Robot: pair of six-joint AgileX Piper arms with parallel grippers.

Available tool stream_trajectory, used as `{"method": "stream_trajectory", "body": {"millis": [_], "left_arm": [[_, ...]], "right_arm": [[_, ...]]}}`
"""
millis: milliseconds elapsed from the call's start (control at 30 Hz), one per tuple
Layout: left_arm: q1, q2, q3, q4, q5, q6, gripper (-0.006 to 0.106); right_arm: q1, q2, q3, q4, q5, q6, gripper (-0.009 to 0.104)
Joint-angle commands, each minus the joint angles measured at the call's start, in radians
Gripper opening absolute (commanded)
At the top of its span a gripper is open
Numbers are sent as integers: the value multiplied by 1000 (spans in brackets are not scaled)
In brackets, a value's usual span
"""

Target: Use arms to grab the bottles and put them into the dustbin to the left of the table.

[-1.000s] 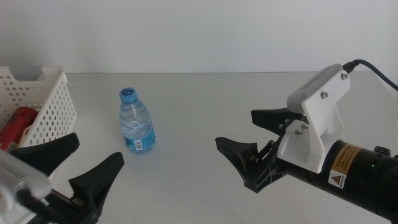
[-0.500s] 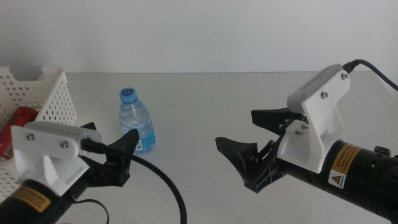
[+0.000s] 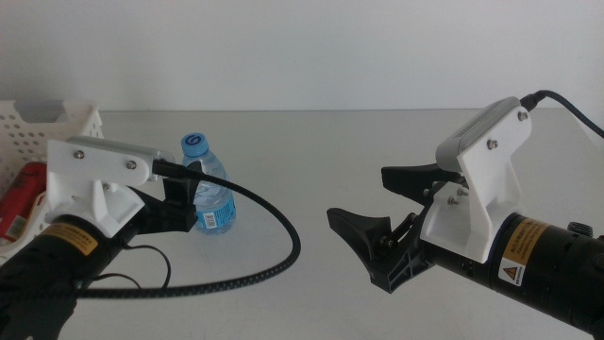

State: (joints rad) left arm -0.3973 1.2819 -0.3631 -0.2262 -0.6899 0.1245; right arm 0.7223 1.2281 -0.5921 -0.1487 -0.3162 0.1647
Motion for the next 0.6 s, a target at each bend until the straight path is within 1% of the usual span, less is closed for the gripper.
{"method": "stream_trajectory", "body": {"millis": [0,200,267,333,567], "left_arm": [[49,24,-52,120,-70,-89,92],[163,164,-115,442,-103,-308,92],[190,218,-139,518,-153,-340,92],[201,269,-159,552,-198,-368,92],[201,440,-239,552,-245,-388,92]], "right_arm": [[-4,-28,-24,-3,-69,-13,71],[-4,-28,-24,-3,-69,-13,71],[-4,-28,-24,-3,-69,-13,71],[-4,-28,-24,-3,-69,-13,71],[-4,-28,-24,-3,-69,-13,71]]}}
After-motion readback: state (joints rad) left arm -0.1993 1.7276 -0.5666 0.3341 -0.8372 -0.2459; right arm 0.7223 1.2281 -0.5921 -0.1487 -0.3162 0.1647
